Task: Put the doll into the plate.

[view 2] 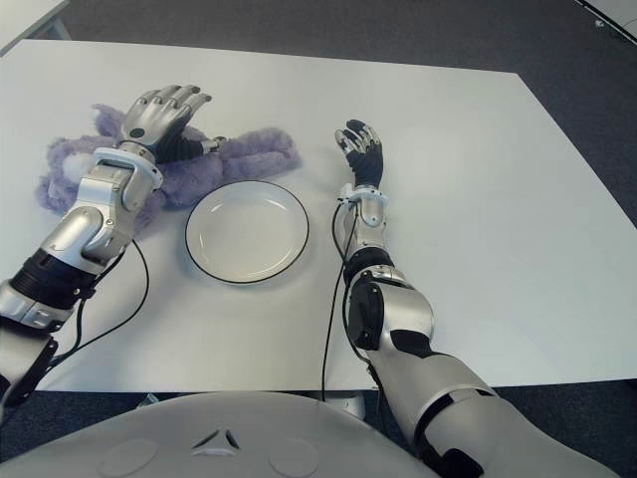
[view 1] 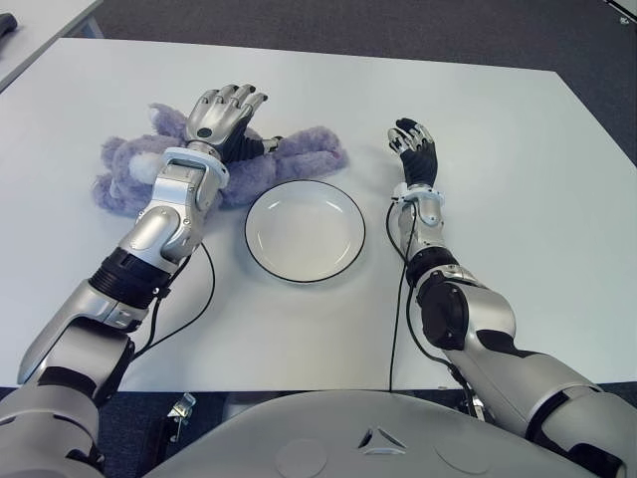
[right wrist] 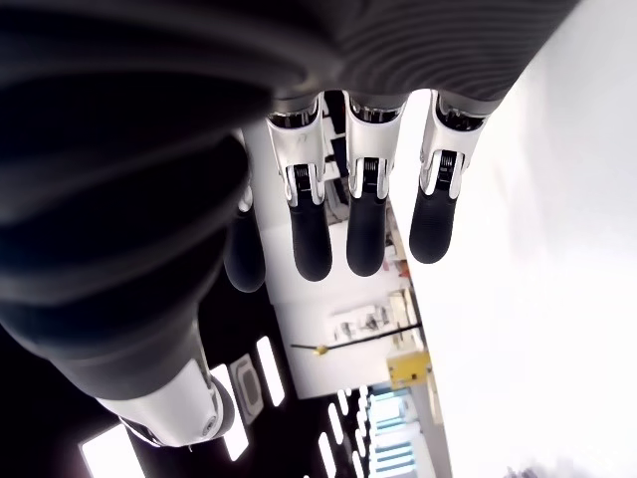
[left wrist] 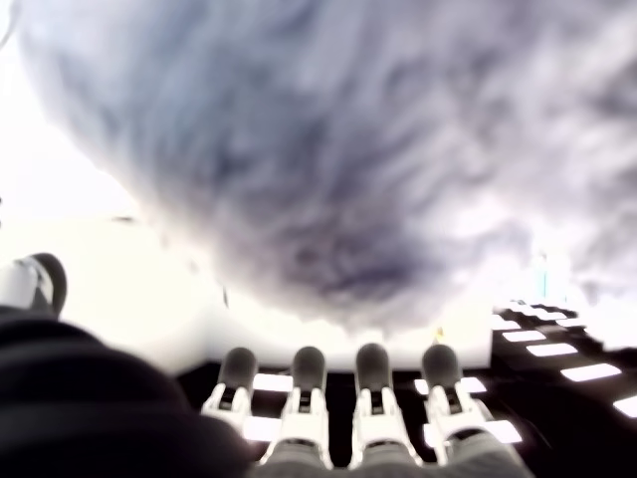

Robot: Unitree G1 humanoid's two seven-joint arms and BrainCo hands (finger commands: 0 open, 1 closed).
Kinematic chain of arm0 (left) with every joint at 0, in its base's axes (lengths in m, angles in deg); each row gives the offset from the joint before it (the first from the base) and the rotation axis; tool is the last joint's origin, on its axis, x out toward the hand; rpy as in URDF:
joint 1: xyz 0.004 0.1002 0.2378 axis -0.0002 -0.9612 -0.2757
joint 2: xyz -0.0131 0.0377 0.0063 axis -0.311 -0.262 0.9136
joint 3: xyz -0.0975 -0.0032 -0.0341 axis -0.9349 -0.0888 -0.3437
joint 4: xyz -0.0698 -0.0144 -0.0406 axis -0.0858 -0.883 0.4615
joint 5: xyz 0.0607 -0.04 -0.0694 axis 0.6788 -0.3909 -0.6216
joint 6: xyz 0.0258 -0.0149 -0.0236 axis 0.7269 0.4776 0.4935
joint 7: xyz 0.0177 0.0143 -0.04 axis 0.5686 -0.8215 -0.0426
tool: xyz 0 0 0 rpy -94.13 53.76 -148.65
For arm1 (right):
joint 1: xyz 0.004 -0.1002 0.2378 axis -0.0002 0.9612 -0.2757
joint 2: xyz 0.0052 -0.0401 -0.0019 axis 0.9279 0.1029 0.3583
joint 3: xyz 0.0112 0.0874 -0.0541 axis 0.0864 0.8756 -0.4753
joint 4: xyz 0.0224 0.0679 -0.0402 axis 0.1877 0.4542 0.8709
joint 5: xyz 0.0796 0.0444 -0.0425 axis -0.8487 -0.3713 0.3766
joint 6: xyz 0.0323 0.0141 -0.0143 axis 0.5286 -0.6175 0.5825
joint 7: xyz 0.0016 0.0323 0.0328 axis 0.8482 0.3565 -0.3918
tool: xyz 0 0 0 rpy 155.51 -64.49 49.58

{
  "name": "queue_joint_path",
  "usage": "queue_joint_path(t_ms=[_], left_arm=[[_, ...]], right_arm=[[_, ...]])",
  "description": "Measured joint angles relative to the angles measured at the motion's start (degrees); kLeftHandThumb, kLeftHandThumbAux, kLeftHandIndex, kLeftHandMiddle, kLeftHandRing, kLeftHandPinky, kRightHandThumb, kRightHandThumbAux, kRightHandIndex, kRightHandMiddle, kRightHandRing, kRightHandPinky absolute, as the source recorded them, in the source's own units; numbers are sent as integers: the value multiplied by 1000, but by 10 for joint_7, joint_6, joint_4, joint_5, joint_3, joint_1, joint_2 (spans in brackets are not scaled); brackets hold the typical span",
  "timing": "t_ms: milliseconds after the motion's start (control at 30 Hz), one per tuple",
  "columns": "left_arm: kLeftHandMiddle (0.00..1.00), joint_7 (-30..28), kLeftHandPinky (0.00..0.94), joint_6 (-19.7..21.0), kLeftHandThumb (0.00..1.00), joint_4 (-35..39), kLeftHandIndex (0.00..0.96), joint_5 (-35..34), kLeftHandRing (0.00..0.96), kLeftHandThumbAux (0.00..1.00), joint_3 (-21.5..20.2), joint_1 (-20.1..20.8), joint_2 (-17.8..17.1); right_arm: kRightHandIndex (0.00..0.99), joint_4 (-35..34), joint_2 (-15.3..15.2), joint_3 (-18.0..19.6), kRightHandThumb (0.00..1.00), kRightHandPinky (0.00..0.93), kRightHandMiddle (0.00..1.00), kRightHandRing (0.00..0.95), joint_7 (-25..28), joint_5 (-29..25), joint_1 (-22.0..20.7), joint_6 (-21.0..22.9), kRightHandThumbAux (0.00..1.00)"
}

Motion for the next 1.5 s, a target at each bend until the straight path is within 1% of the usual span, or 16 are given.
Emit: queue_joint_path(t_ms=[200,567,767,933,1200,1367,1500], left_arm=[[0,-32,0,-14,296,13,0,-3,0,157,-2,-11,-12],[0,-60,0,-29,308,27,0,-13,0,135,-9,-29,-17],[0,-83,0,-37,313,27,0,-17,0,139,-9,-30,-21],[0,-98,0,-47,340,24,0,-20,0,139,-9,-30,-28],[0,-102,0,-69,348,-7,0,-31,0,144,-10,-26,-34],[0,-101,19,-89,362,-48,0,-36,0,158,-10,-17,-34],[0,-90,32,-103,367,-81,0,-37,0,162,-10,-6,-32]], right_arm=[[265,0,0,-1,293,237,247,213,0,0,0,0,813],[260,0,0,-1,302,239,229,208,0,0,0,0,821],[256,0,0,-1,300,242,231,211,0,0,0,0,815],[253,0,0,-1,312,238,230,207,0,0,0,0,808],[256,0,0,-1,313,225,229,197,0,0,0,0,814],[249,0,0,-1,304,228,228,199,0,0,0,0,820],[250,0,0,-1,306,226,233,200,1,-1,0,0,823]])
